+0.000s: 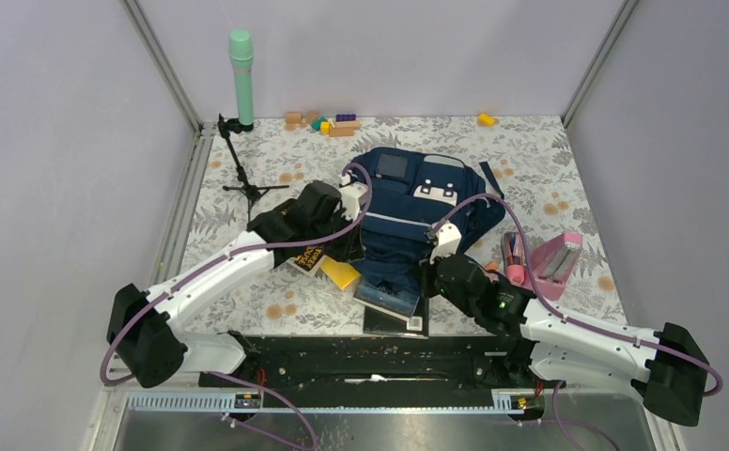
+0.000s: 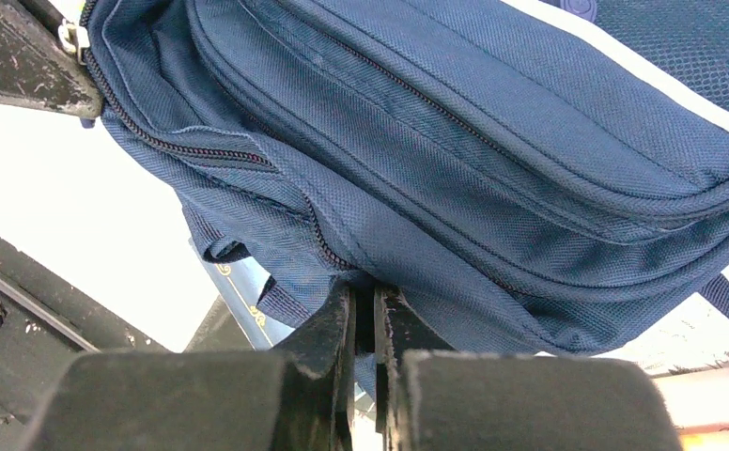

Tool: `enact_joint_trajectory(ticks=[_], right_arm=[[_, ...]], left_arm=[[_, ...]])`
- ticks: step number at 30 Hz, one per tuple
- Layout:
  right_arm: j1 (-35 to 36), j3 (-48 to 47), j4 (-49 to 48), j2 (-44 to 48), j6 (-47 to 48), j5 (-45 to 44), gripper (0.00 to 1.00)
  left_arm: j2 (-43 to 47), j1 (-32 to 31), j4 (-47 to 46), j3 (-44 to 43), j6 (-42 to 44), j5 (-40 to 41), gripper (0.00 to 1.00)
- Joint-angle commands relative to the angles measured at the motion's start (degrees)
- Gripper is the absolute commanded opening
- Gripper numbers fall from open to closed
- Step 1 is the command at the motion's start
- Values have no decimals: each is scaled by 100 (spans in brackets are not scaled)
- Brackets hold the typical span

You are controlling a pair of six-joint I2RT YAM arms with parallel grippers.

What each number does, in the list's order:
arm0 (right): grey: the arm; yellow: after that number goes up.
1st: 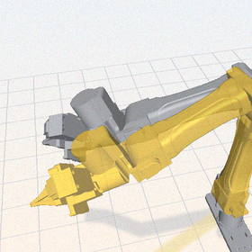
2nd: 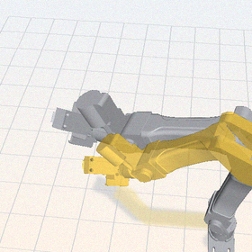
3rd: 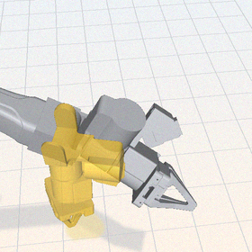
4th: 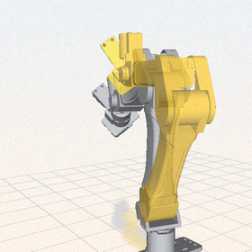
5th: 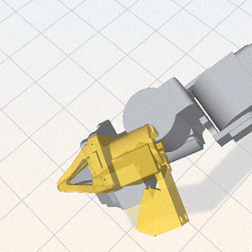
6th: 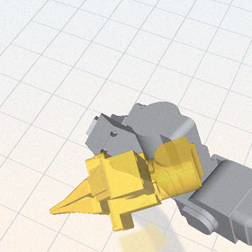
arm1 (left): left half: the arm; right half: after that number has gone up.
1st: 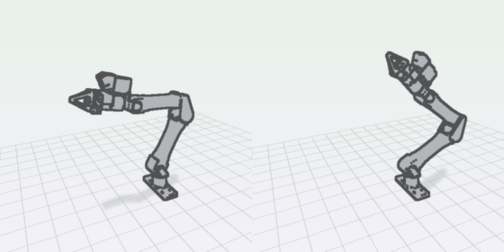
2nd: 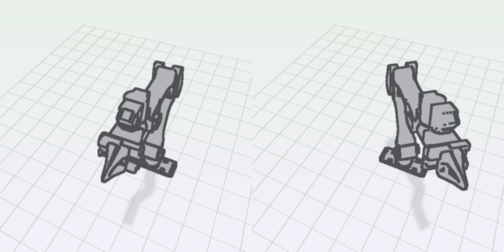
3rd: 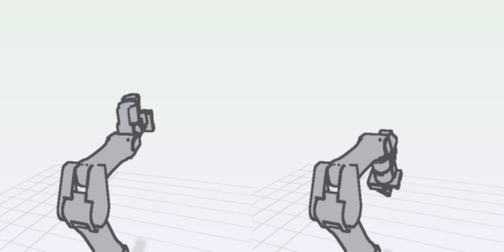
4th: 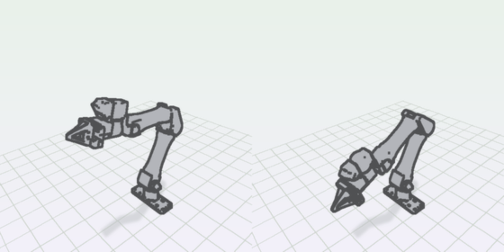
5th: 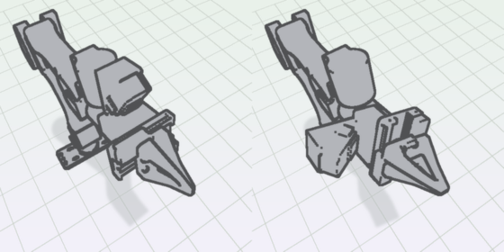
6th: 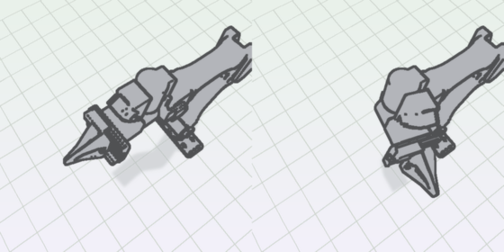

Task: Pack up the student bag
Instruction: Unzip the student bag at the center of the board.

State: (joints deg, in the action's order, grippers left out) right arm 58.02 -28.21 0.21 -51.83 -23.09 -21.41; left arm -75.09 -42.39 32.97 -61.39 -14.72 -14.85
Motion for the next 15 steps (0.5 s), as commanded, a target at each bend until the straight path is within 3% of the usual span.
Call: enact_joint_trajectory(ticks=[1,7,15], right_arm=[[116,-540,-1130,-109,181,-576,0],[187,-470,-1344,-166,225,-836,0],[343,-527,-1679,-460,133,-881,0]], left_arm=[[486,-116,-502,158,-672,-521,0],[743,-120,-249,342,-942,-625,0],[1072,-139,-792,892,-1519,-380,0]])
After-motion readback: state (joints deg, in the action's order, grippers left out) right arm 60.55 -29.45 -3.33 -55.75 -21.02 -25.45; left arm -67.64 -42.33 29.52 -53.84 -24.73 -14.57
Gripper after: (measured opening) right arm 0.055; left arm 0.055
